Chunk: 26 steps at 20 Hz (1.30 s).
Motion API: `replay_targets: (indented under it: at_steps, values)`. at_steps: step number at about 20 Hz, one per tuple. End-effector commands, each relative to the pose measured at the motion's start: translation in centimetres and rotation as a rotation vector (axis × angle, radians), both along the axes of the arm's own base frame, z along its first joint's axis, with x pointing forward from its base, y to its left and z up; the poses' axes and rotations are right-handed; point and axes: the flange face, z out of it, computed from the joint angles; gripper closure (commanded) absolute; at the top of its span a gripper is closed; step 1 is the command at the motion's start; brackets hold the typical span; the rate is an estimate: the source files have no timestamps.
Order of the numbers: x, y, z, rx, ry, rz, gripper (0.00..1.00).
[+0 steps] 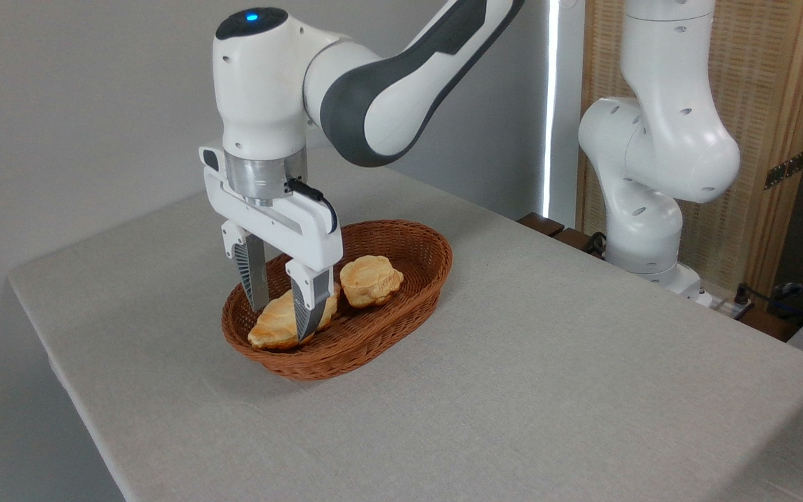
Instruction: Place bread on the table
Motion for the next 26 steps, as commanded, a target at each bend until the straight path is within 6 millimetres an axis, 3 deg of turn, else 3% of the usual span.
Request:
replay_targets:
  at_steps: [1,9,10,12,13,15,21,26]
  values:
    - [-0.1,-0.8,-0.7,-0.014,-0.005,0.011,0.00]
    - [-0.2,-1.8,-1.3,-0.013,0.005,-0.006,0.00]
    - [-0.2,-1.8,-1.3,-0.013,0.005,-0.006,0.05]
    - [-0.2,-1.8,-1.3,-0.012,0.004,-0.009,0.37]
    - [-0.3,-1.9,-1.3,-0.012,0.005,-0.015,0.47]
    - [-0.3,-1.9,-1.3,-0.011,0.005,-0.018,0.53]
    - [-0.3,-1.9,-1.2,-0.011,0.005,-0.020,0.59]
    - [-0.3,-1.9,-1.0,-0.012,0.001,-0.022,0.76]
